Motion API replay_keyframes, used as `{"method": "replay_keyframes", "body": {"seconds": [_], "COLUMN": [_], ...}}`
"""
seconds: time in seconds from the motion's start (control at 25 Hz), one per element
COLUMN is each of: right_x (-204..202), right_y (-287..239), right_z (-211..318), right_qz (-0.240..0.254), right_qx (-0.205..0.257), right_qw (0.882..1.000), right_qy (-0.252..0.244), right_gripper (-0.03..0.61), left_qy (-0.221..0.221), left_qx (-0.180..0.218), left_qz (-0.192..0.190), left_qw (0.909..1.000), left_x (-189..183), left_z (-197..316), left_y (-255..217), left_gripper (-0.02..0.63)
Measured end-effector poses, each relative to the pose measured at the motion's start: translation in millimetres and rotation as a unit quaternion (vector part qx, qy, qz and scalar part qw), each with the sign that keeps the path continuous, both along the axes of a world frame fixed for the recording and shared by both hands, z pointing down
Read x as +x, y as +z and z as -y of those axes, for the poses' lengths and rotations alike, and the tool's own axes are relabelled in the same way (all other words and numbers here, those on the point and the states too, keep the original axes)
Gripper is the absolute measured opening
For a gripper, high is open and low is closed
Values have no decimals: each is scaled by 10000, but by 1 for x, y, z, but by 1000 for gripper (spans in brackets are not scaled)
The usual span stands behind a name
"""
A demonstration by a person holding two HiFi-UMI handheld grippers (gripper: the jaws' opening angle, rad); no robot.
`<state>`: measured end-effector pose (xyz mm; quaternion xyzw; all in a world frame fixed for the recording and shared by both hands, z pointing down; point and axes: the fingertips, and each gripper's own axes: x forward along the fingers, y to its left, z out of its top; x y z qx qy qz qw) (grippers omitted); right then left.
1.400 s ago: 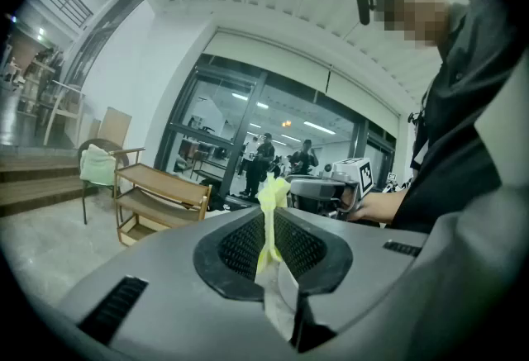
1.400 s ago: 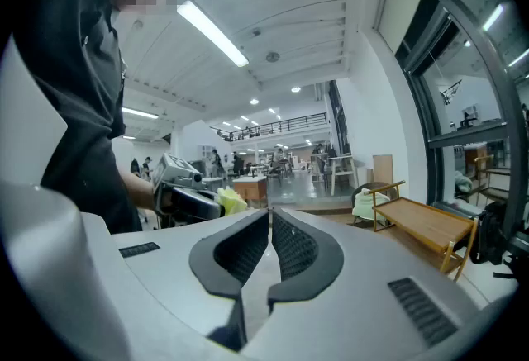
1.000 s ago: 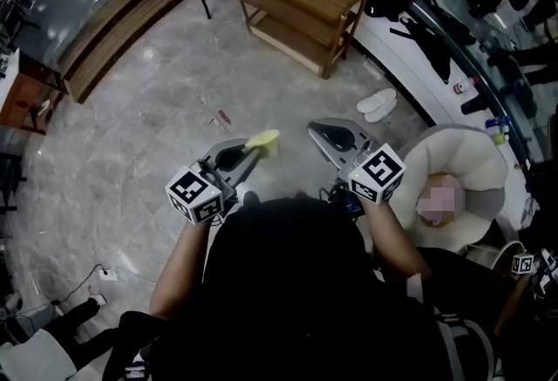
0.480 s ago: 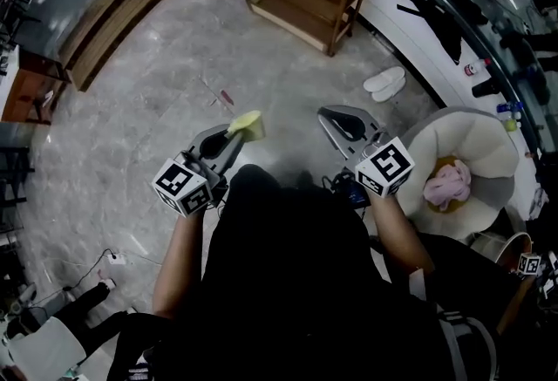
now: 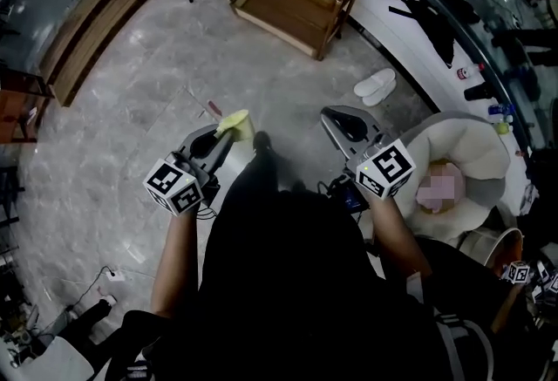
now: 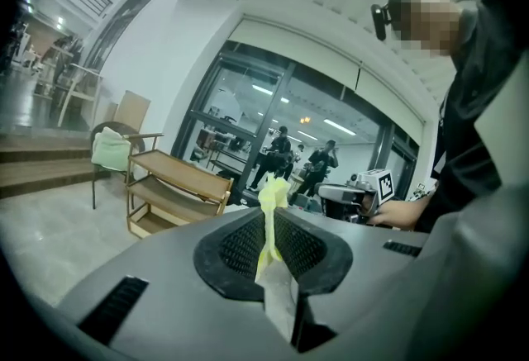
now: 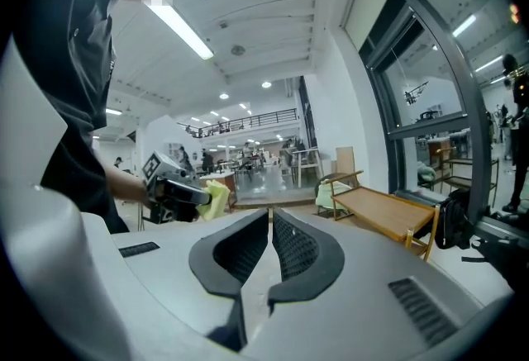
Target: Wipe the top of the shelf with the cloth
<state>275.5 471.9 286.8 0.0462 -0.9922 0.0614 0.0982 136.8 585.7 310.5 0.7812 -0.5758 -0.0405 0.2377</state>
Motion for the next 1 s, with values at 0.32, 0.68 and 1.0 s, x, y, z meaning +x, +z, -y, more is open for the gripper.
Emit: {"method": "replay_keyframes", "body": {"seconds": [0.32,0.68,1.0], "right_x": [-104,-181,-211], "right_y": [-30,-51,-26], "right_z": [68,160,237], "right_qz": [-85,-130,-98], "right_qx": [318,833,578], "right_qw": [9994,9956,9972], "right_qy": [-56,408,468], "right_gripper": [27,28,26], "left_qy": [260,535,461], "left_qx": [302,294,28], "left_qz": [-53,-26,2], "left_qw": [9992,9981,9989], "left_x": [-99,-180,-212], "left_z": [87,151,229], "left_y": [-14,-3,19], "left_gripper": [32,32,32]}}
